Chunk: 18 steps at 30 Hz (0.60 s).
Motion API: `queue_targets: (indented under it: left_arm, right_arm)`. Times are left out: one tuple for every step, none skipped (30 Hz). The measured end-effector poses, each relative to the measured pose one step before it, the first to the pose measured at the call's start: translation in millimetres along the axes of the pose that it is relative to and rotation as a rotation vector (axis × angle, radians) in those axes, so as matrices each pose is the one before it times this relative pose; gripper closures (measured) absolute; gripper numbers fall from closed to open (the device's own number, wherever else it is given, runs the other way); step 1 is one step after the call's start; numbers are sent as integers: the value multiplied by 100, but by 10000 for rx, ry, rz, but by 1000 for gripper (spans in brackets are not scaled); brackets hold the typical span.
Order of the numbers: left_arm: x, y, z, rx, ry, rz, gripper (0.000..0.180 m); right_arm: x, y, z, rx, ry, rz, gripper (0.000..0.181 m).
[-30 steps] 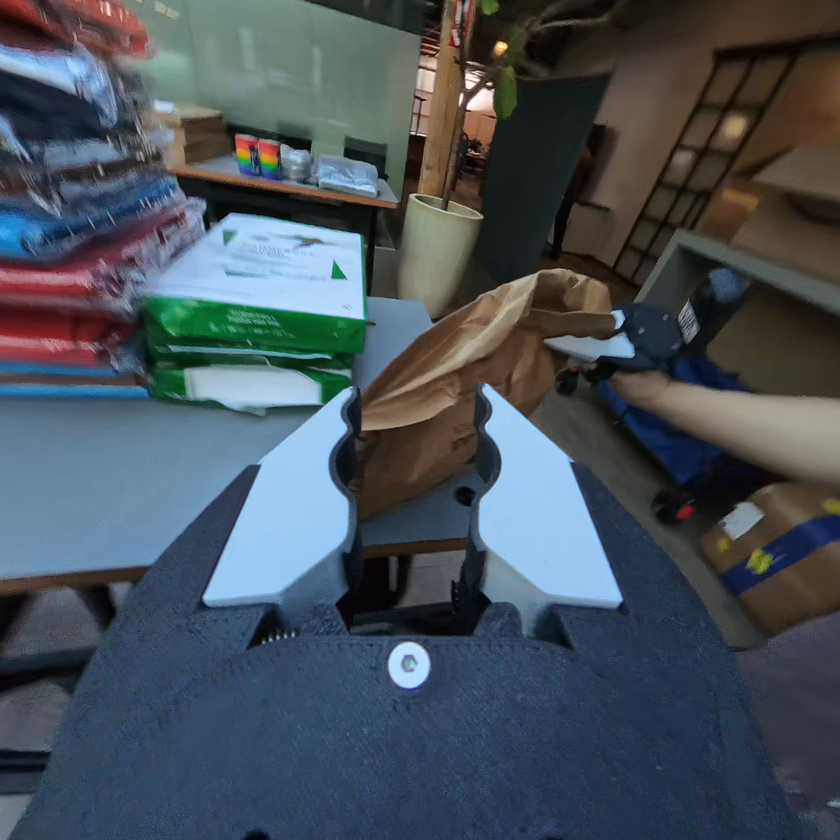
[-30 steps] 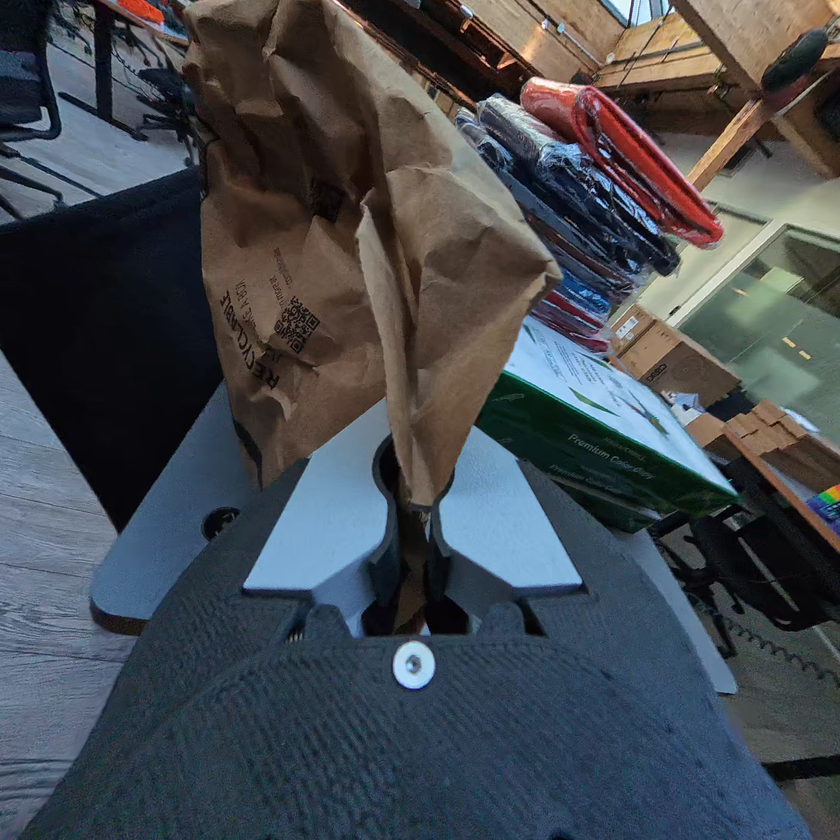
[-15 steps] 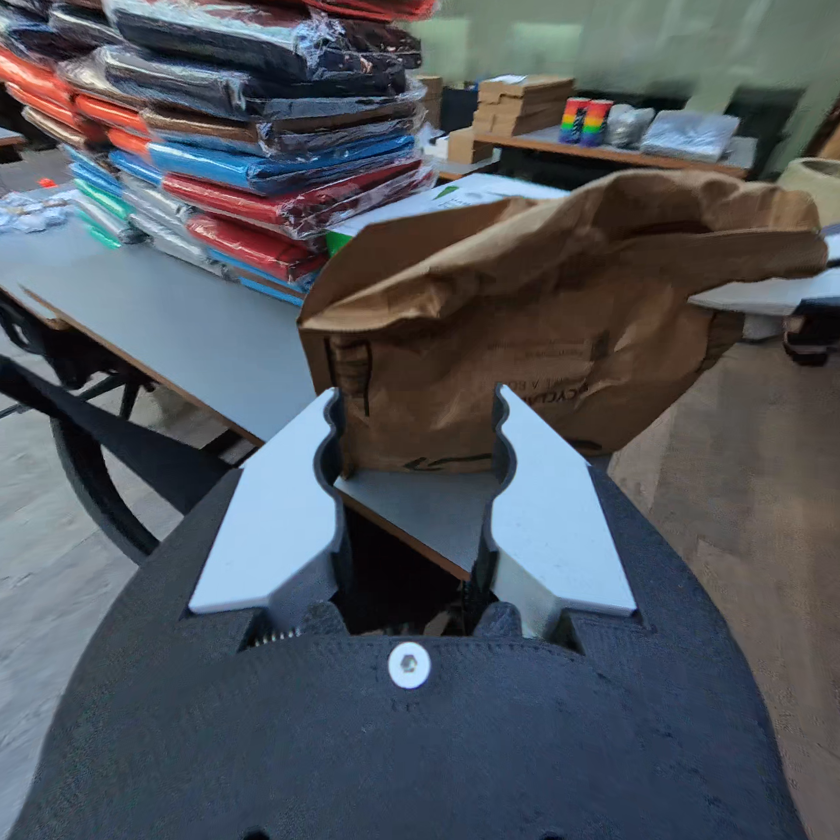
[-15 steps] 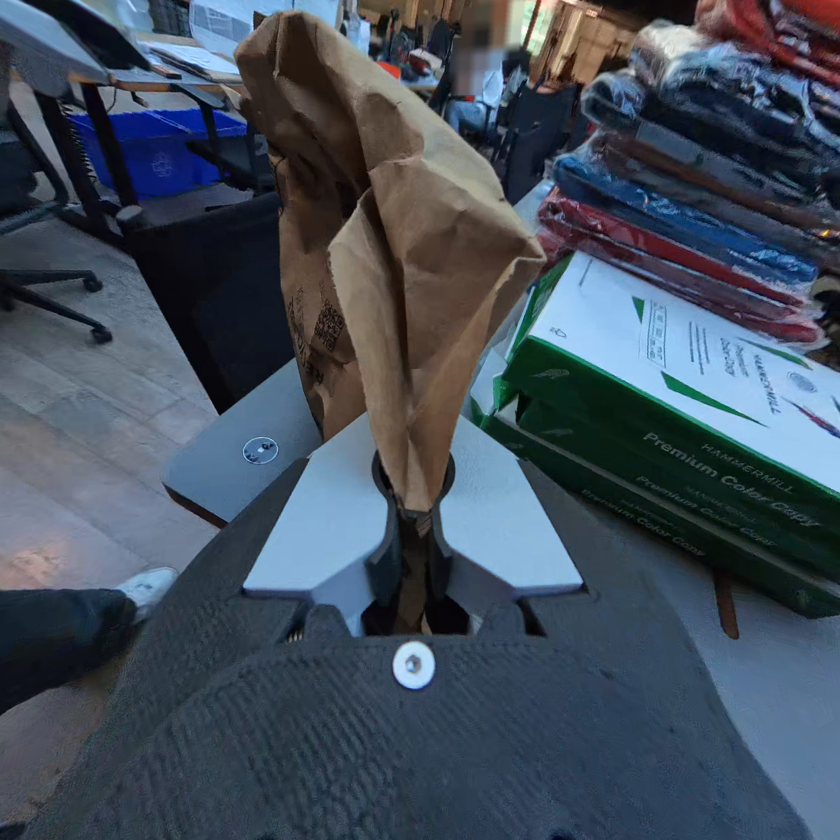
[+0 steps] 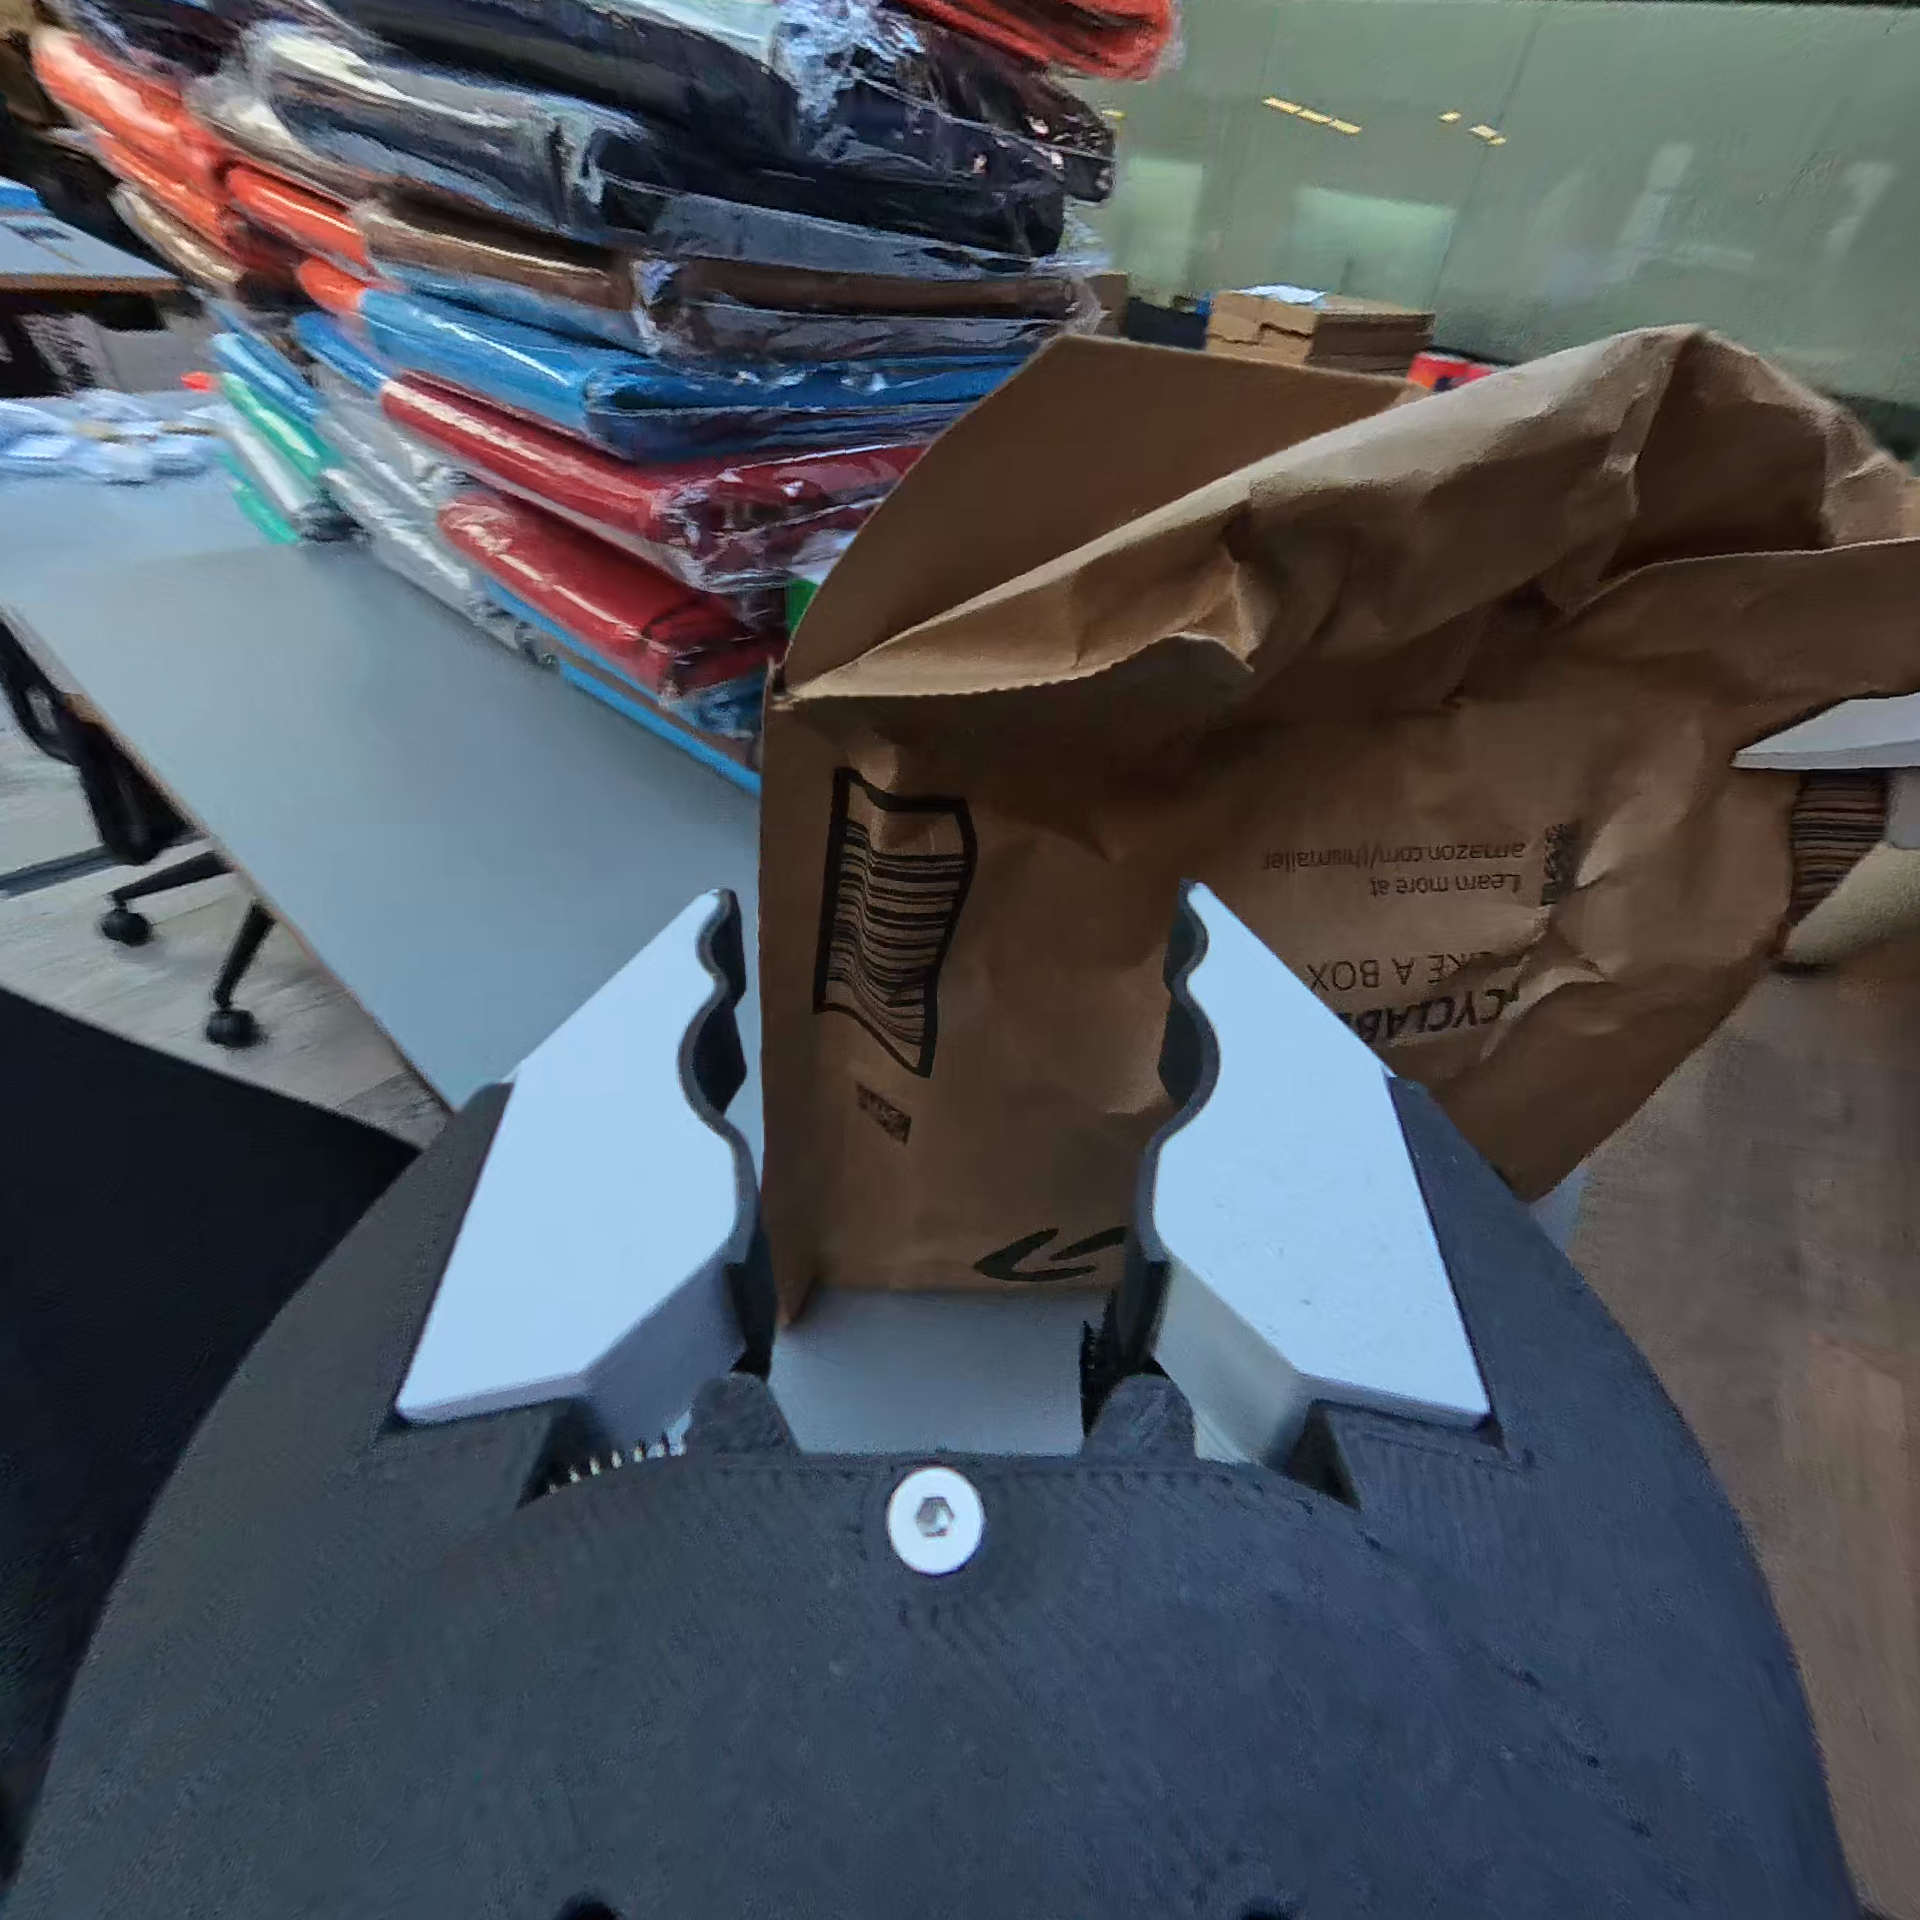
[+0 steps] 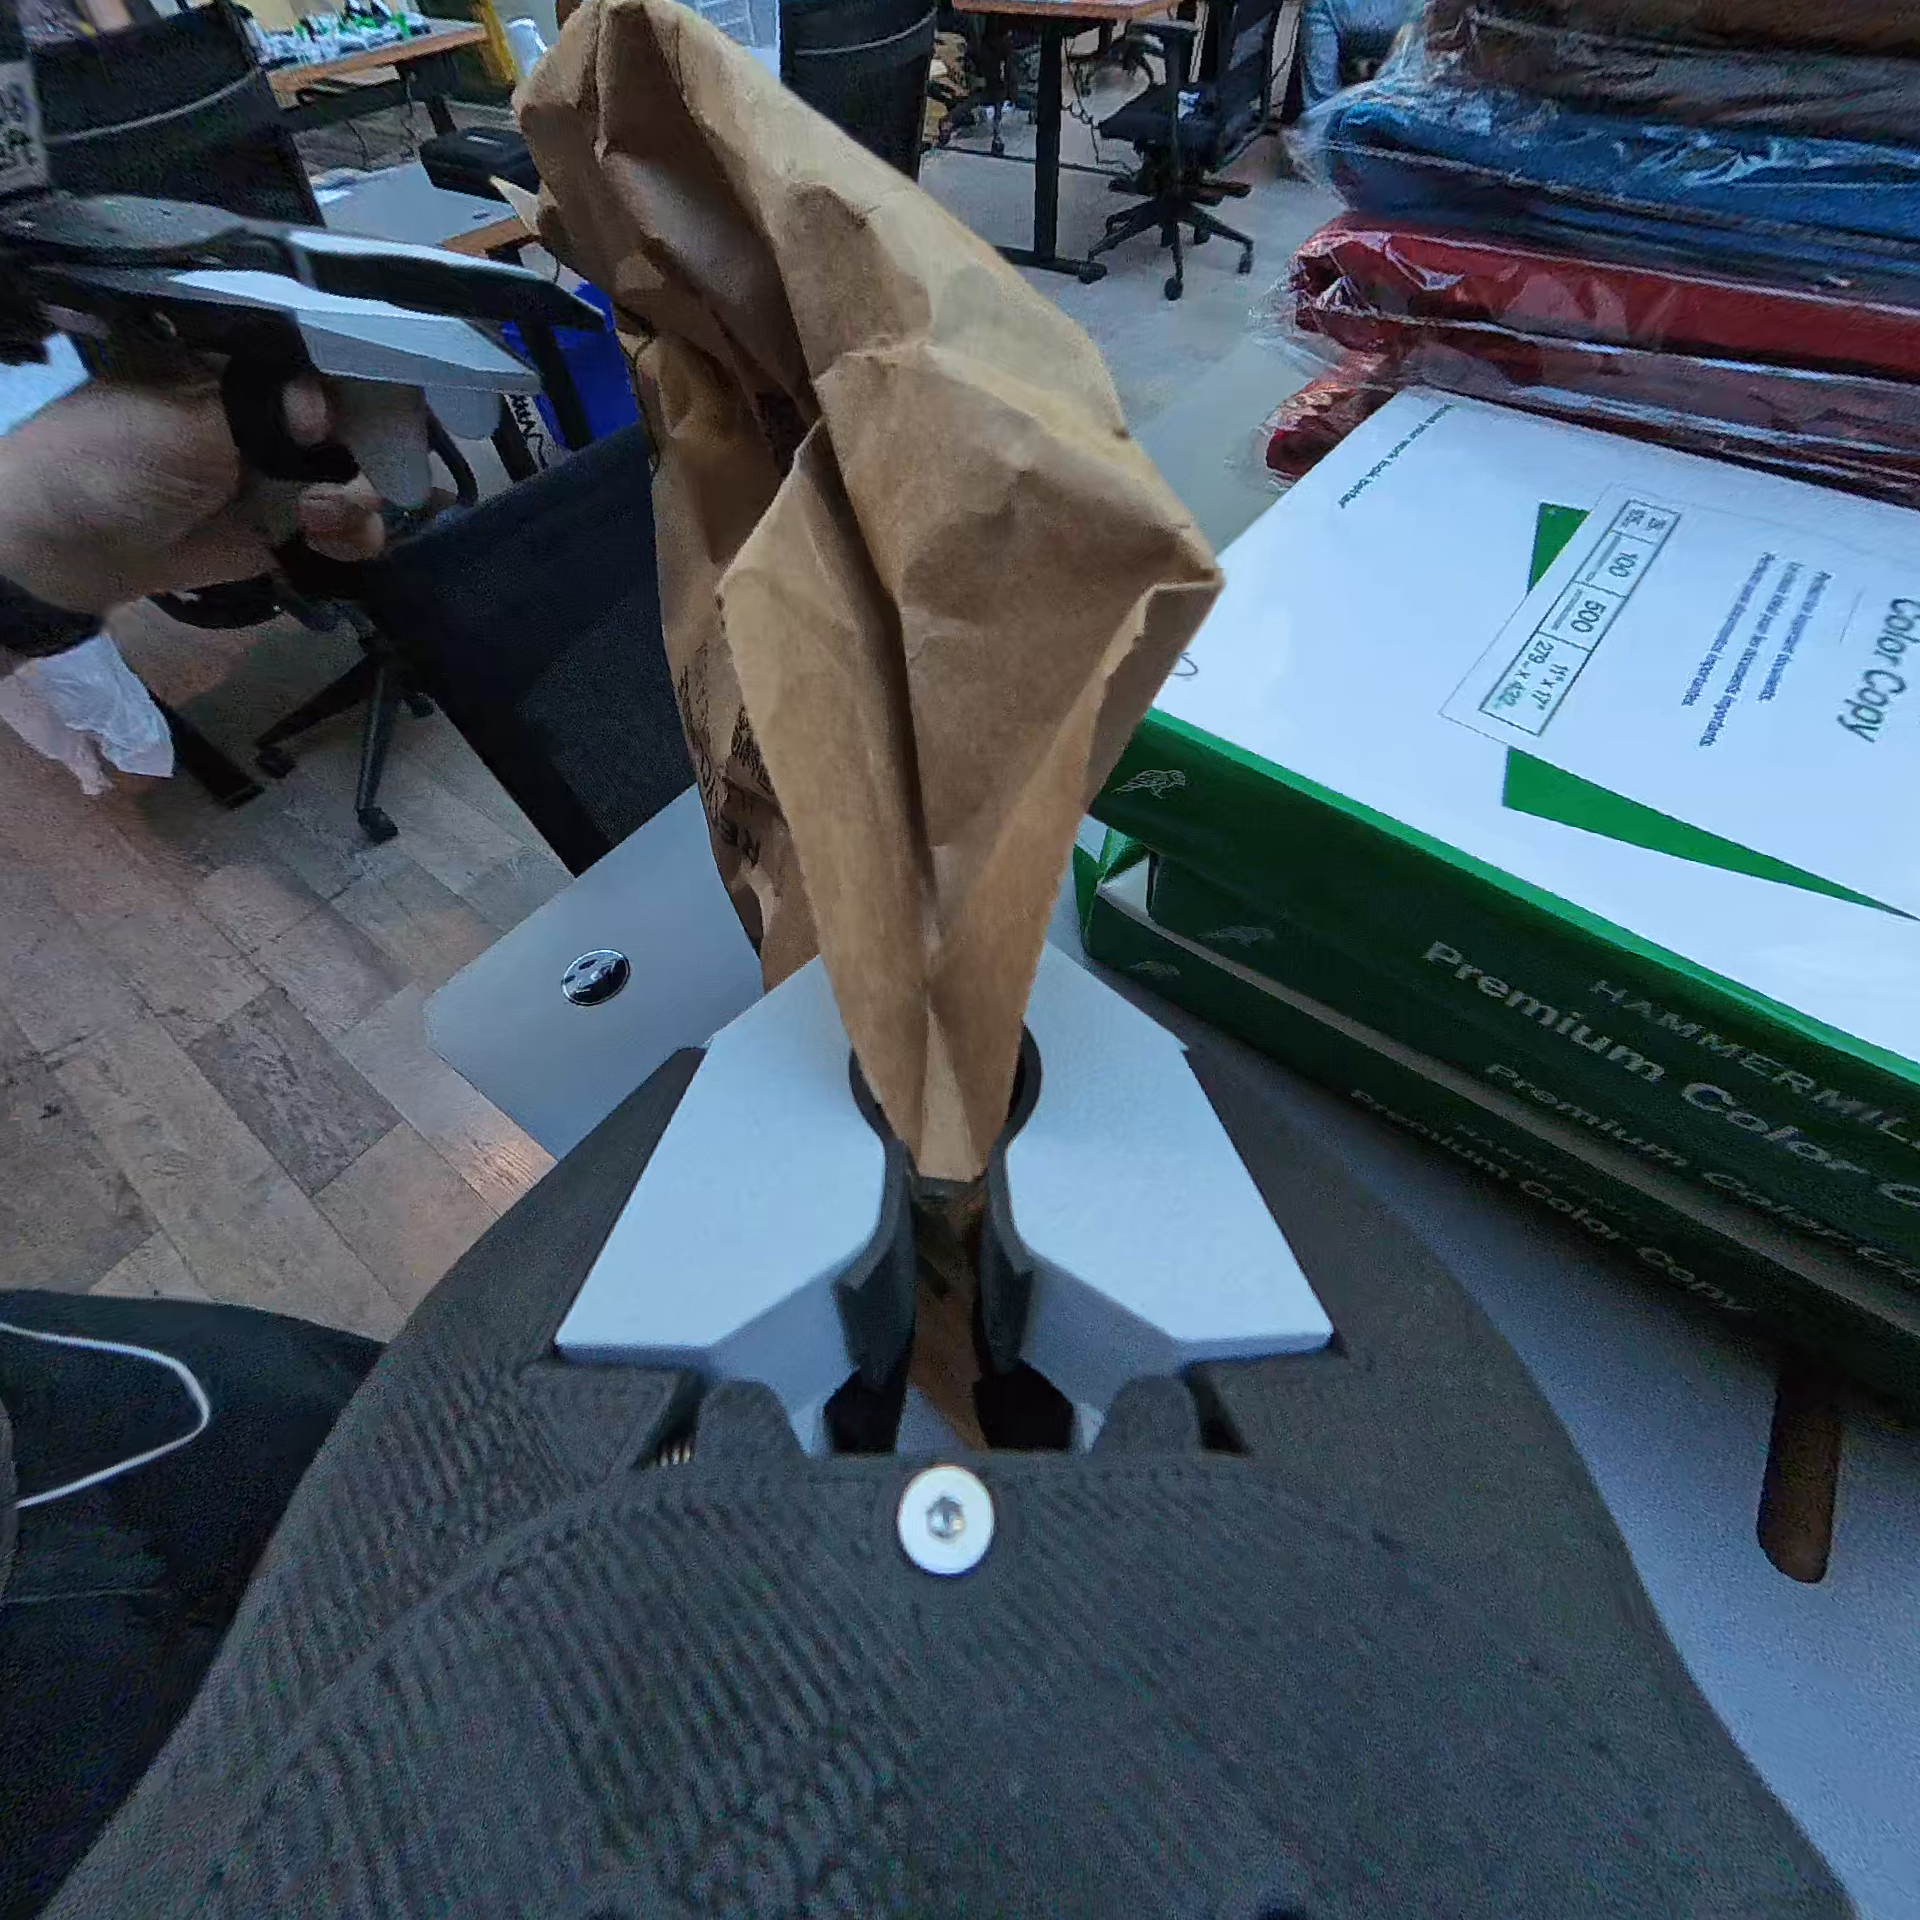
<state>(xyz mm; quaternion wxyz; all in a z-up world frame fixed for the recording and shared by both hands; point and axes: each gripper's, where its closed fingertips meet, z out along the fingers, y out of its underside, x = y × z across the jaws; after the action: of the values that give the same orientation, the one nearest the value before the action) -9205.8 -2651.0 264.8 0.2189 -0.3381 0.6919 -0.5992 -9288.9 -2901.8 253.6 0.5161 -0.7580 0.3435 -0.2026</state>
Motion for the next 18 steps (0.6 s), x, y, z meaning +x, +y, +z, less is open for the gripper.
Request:
queue_targets:
  left_arm:
    - [69,-80,619,-35,477,-277,100]
    - [-127,-329,335,-23,326,-337,102]
    - [-46,-642,56,53,240,-317,106]
    - [272,-853,-181,139,277,-361,108]
    - [554,-735,-351,137,303,-417,106]
    - [729,135,-402,-255,244,-375,109]
    - [780,824,-492,-452,116,-428,110]
    - [890,1061,-659,-245,17,-549,115]
    - [946,1338,-854,-7,-97,-523,118]
    - [923,1701,-1076,109,-186,-323,116]
    - [717,2063,-1269,131,-341,-158,115]
    - [459,2483,-1418,45,-496,-225,115]
    - [401,2670,-1453,2,-434,-475,111]
    - [623,2406,-1457,194,-121,-680,108]
    - [496,2027,-1496,406,-22,-759,107]
    - [18,1723,-1481,472,-147,-739,105]
    - [-159,1401,-1345,458,-149,-732,102]
    - [46,1043,-1069,417,7,-685,101]
  right_arm:
    - [438,61,-130,5,5,-70,181]
    - [281,57,-184,1,2,-226,181]
    - [251,-11,-272,20,79,-355,181]
    - [169,2,-325,19,138,-552,181]
    - [-106,-75,-411,115,87,-833,181]
    - [-171,-140,-442,174,245,-1031,181]
    - [-146,45,-458,115,355,-805,181]
    - [-527,118,-494,249,80,-351,181]
    - [-770,406,-510,305,-88,-287,181]
    - [-905,742,-502,282,-87,-252,181]
    - [-1107,388,-597,504,-77,-239,181]
    - [-1109,461,-596,246,-60,-443,181]
    - [-1182,273,-499,127,-103,-480,181]
    - [-1309,16,-383,127,-120,-383,181]
    - [-1479,-10,-295,115,-209,-420,181]
    - [-1501,130,-240,92,-296,-441,180]
    - [-1312,348,-172,45,-251,-260,179]
    - [-1028,459,-157,85,-122,-120,178]
